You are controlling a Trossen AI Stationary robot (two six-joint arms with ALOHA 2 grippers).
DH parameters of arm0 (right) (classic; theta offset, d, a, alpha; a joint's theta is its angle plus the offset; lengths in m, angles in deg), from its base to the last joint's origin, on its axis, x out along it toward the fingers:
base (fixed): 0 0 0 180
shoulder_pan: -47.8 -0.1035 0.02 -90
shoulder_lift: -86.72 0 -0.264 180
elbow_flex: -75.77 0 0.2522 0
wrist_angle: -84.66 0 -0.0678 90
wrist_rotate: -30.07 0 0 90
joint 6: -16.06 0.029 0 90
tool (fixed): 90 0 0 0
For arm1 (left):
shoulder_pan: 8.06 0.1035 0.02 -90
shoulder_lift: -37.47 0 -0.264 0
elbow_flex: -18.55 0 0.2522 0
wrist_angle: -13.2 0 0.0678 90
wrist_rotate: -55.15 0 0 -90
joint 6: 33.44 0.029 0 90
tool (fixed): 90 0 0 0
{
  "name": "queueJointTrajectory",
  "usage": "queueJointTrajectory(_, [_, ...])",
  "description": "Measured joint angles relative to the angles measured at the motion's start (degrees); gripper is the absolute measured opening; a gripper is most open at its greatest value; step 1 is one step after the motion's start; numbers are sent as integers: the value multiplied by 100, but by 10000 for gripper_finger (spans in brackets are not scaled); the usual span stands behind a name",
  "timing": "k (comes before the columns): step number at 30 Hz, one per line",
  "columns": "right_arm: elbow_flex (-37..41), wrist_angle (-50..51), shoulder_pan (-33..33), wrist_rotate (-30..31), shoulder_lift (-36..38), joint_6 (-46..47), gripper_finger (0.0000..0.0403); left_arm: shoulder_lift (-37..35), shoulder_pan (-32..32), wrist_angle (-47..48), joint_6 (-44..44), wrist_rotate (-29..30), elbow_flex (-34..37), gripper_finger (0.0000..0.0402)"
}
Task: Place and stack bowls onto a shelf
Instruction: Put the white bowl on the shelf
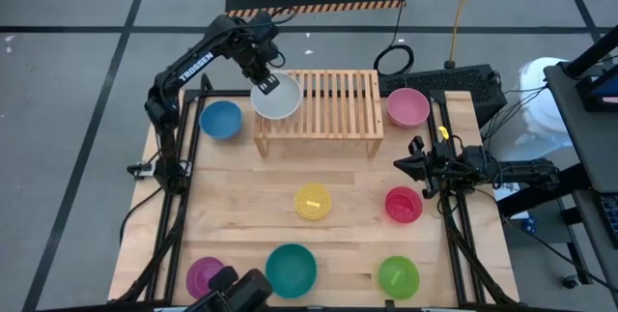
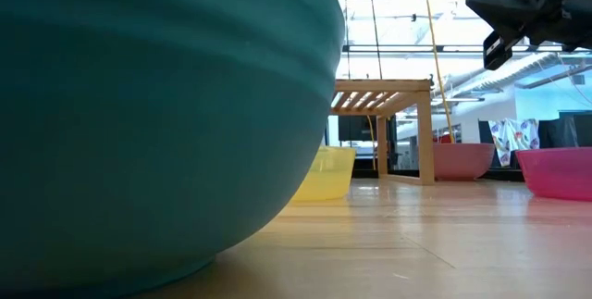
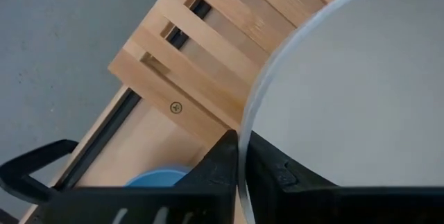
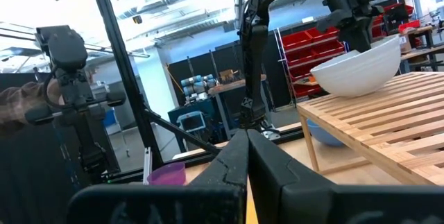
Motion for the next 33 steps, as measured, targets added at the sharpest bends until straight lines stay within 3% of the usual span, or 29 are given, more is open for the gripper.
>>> queueJointTrajectory(12, [0, -22, 0, 3, 1, 42, 0, 48, -214, -5, 347, 74, 2, 51])
queueJointTrajectory(27, [4, -22, -2, 14, 1, 24, 0, 46, -455, -9, 1187, 588, 2, 53])
queueJointTrajectory(33, [4, -20, 0, 308, 1, 22, 0, 43, -477, -31, 1140, 756, 2, 53])
